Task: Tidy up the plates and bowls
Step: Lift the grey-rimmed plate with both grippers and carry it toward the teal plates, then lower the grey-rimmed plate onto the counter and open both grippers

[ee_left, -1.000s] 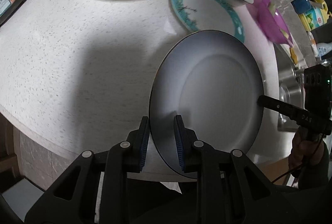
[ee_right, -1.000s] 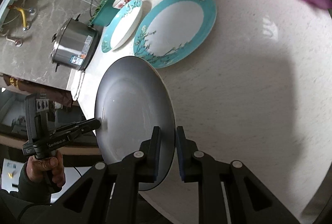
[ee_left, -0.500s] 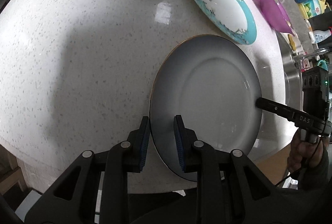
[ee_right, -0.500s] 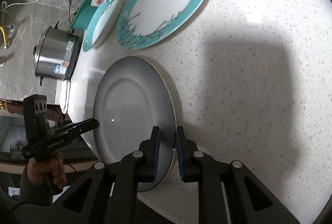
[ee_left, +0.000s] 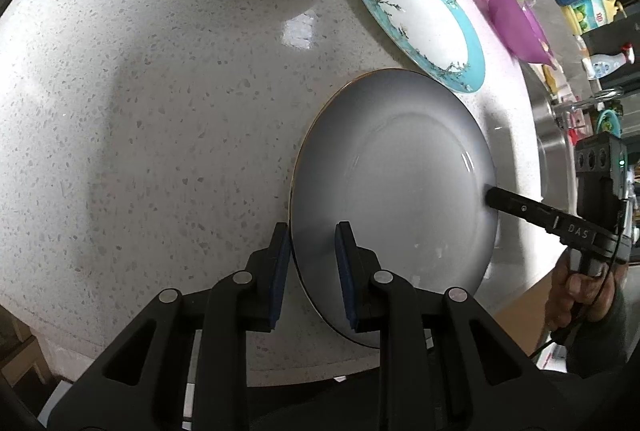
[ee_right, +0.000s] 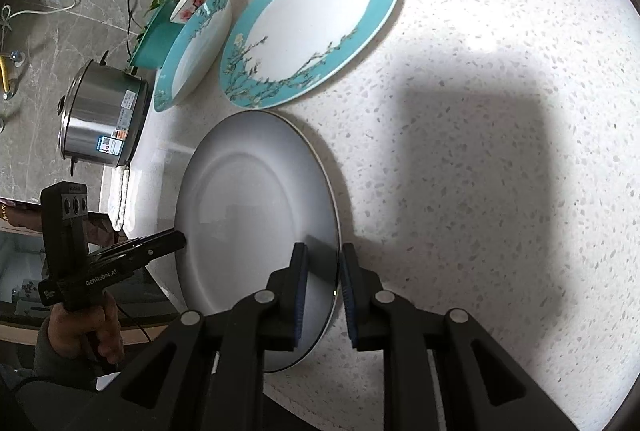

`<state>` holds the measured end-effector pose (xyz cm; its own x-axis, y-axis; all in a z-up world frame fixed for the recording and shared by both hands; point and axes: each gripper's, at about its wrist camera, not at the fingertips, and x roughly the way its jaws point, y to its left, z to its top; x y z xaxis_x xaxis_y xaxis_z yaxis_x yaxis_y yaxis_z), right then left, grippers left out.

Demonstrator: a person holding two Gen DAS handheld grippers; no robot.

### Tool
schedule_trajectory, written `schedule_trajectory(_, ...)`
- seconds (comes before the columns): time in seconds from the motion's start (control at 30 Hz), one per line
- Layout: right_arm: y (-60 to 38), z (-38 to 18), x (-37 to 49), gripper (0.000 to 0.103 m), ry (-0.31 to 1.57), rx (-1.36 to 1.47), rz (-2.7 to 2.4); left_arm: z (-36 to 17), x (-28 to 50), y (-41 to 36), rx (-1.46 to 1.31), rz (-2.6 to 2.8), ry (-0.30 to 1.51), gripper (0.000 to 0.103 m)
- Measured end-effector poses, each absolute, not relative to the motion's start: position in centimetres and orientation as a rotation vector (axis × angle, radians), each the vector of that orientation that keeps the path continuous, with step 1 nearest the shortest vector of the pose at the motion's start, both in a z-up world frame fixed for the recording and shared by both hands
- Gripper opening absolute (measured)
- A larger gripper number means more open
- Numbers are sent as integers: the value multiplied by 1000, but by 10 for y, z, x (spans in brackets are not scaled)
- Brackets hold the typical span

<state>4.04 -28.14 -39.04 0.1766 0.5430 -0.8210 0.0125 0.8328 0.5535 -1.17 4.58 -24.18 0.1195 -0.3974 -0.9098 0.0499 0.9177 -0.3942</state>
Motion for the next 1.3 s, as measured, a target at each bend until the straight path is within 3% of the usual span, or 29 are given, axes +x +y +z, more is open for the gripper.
schedule_trajectory(0.13, -280, -389, 36, 27, 1333, 511, 378, -232, -10, 60, -310, -347, 1382, 22)
schedule_trajectory(0.17, -280, -388, 35, 35, 1323, 517, 371, -227, -9, 66, -320, -348, 1362, 23)
schedule_trajectory(0.2, -281, -385, 33, 49, 1303, 531, 361, -222, -8, 71, -330, -348, 1346, 26)
schedule_trajectory(0.23, -283, -382, 31, 54, 1289, 544, 352, -216, -5, 78, -346, -351, 1321, 39)
schedule_trajectory(0.27, -286, -378, 29, 61, 1268, 561, 337, -209, -3, 84, -363, -356, 1294, 65)
schedule_trajectory(0.33, -297, -367, 21, 65, 1211, 609, 292, -192, 1, 97, -411, -379, 1202, 88)
schedule_trajectory(0.4, -315, -354, 9, 76, 1142, 670, 231, -175, 5, 108, -479, -440, 1083, 90)
schedule_trajectory(0.47, -336, -339, -7, 79, 1054, 747, 165, -166, 11, 110, -515, -481, 1052, 102)
schedule_trajectory(0.6, -376, -316, -28, 85, 890, 931, 106, -177, 38, 91, -571, -581, 1242, 102)
schedule_trajectory(0.77, -391, -306, -6, 86, 840, 971, 154, -179, 69, 68, -439, -472, 1235, 100)
schedule_trajectory(0.87, -382, -310, 31, 83, 882, 917, 232, -178, 91, 50, -356, -428, 1224, 100)
schedule_trajectory(1.07, -381, -343, 108, 65, 984, 878, 380, -184, 116, 24, -260, -420, 1199, 100)
schedule_trajectory(1.3, -392, -381, 158, 63, 1076, 868, 488, -207, 135, 7, -298, -441, 1231, 100)
